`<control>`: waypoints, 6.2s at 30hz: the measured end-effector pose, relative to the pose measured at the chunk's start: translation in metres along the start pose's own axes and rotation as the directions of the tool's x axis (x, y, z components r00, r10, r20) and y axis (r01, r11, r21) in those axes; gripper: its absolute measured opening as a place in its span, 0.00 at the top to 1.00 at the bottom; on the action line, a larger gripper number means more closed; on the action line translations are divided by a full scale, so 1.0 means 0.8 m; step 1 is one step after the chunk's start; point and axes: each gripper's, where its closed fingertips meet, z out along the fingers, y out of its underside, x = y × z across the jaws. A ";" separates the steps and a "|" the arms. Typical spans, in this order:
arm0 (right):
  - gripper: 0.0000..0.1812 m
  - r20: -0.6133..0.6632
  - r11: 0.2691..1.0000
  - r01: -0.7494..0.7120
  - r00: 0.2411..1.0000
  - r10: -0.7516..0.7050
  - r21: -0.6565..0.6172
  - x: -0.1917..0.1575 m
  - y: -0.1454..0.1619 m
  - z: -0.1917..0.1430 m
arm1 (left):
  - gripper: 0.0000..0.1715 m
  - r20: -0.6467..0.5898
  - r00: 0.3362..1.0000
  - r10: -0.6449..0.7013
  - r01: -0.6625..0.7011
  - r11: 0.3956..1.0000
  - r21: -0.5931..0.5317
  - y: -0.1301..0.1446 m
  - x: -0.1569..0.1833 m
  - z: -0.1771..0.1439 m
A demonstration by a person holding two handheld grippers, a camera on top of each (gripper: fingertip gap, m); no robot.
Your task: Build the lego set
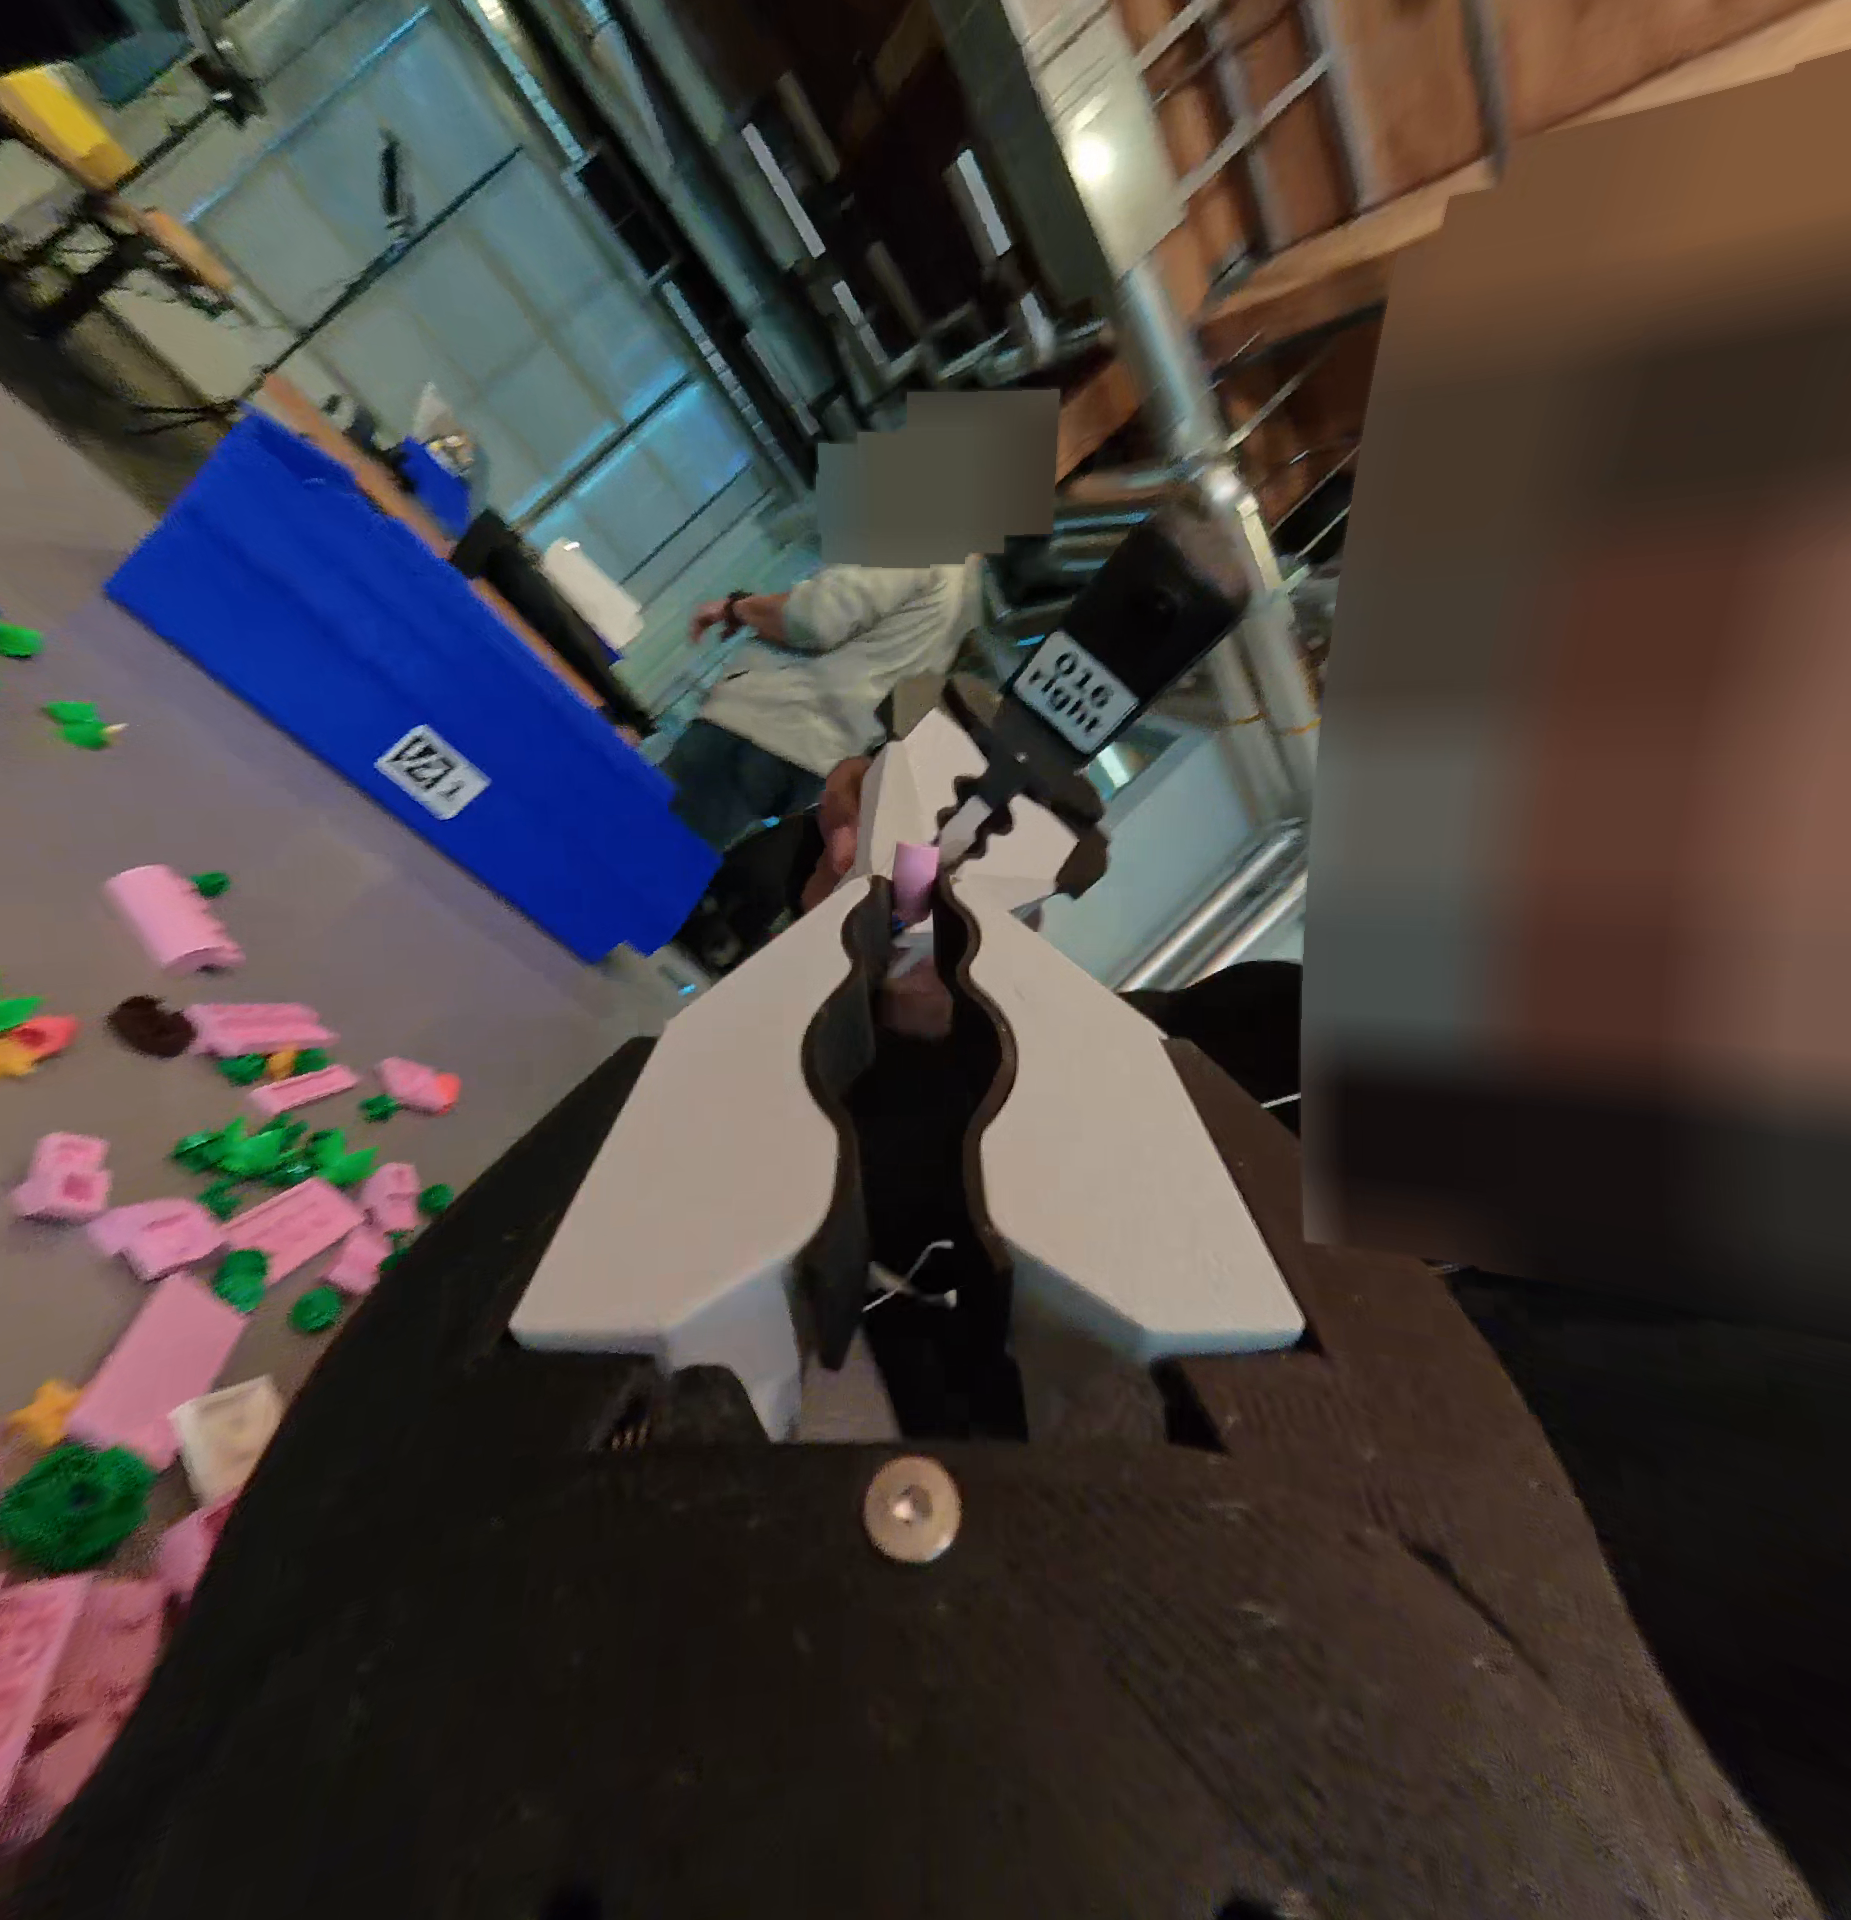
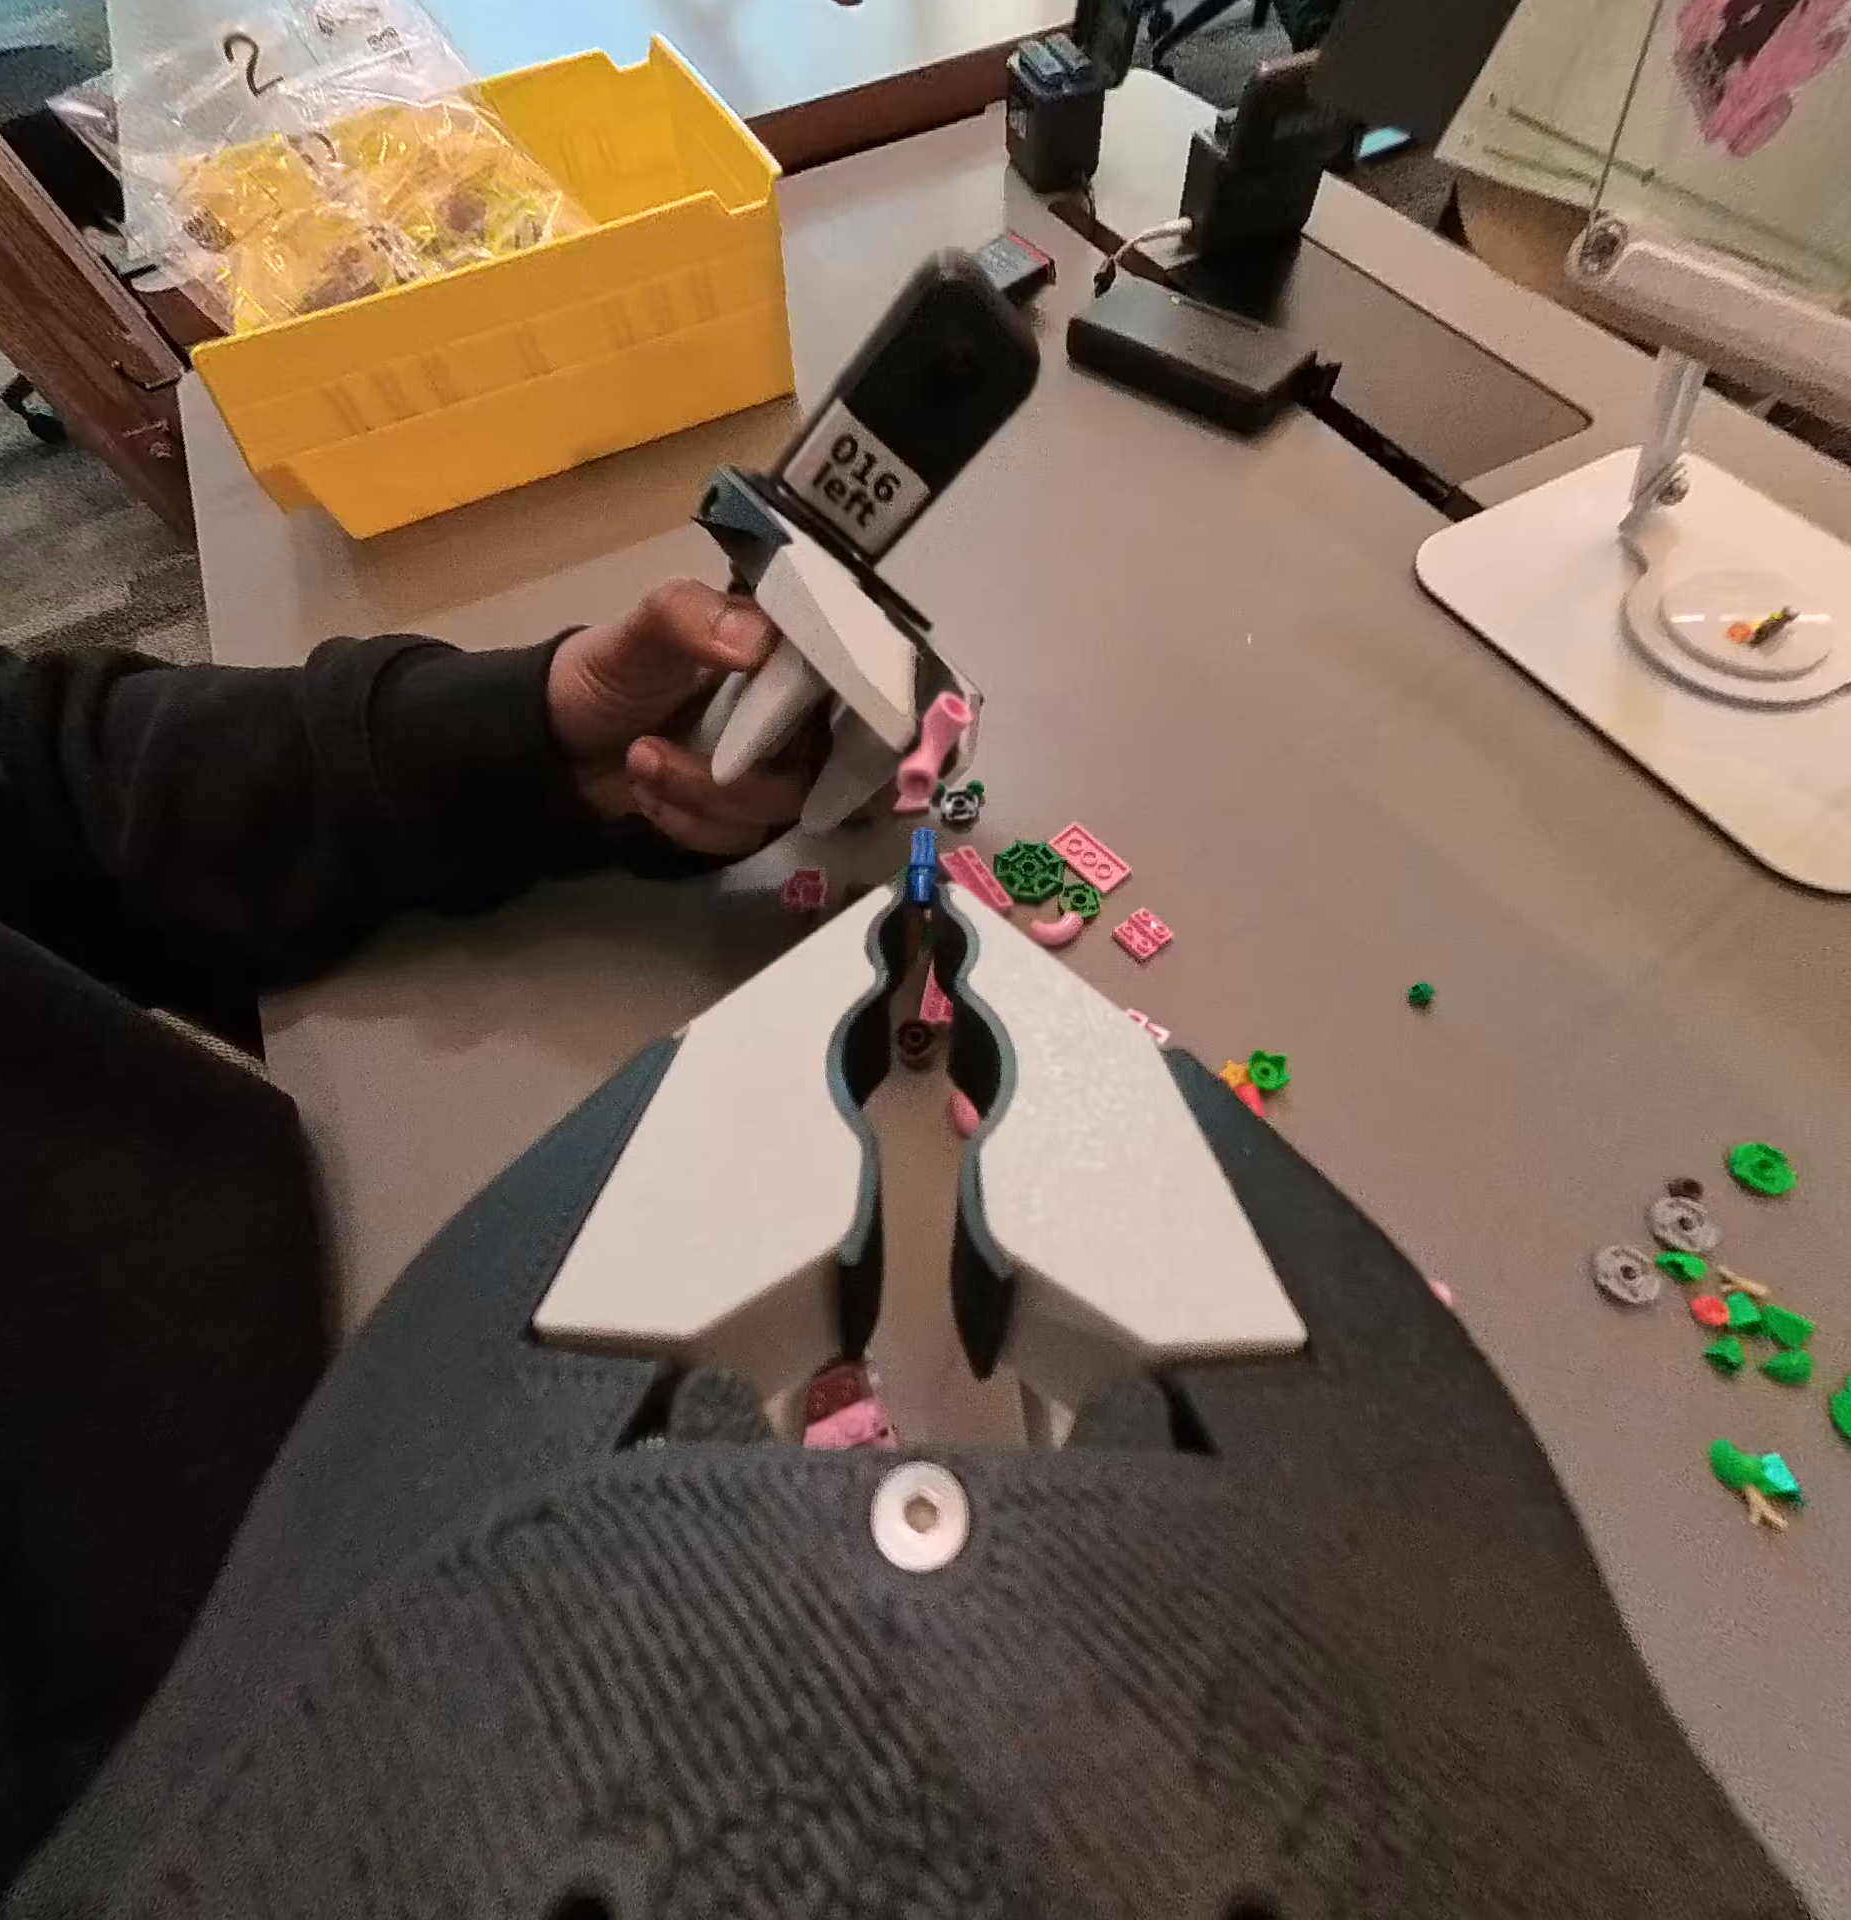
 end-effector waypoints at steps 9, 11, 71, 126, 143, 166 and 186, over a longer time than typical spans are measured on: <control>0.99 0.092 0.994 -0.101 0.990 0.104 -0.039 -0.002 0.020 -0.008 | 0.97 0.146 0.917 0.371 -0.337 0.918 -0.211 0.028 -0.006 0.015; 0.99 0.124 0.993 -0.110 0.986 0.115 -0.053 -0.007 0.024 -0.008 | 0.97 0.158 0.891 0.425 -0.385 0.894 -0.230 0.030 -0.005 0.017; 0.99 0.291 0.949 -0.264 0.934 0.207 0.173 -0.025 0.013 -0.017 | 0.97 0.035 0.961 0.274 -0.269 0.958 -0.097 0.033 0.012 0.029; 0.99 -0.001 -0.097 0.928 -0.104 -0.995 -0.360 -0.029 0.082 -0.024 | 0.96 0.155 0.960 -0.235 0.279 0.868 -0.411 0.116 -0.027 0.026; 0.99 0.026 -0.013 0.971 -0.007 -1.000 -0.239 -0.054 0.089 -0.029 | 0.95 0.094 0.965 -0.243 0.257 0.834 -0.488 0.130 -0.018 0.023; 0.99 -0.026 0.269 0.940 0.269 -0.963 -0.209 -0.046 0.091 -0.034 | 0.97 0.121 0.980 -0.158 0.194 0.894 -0.404 0.124 -0.026 0.033; 0.99 0.039 0.772 0.629 0.777 -0.628 -0.090 -0.030 0.087 -0.026 | 0.93 0.168 0.986 -0.019 0.070 0.951 -0.302 0.096 -0.037 0.030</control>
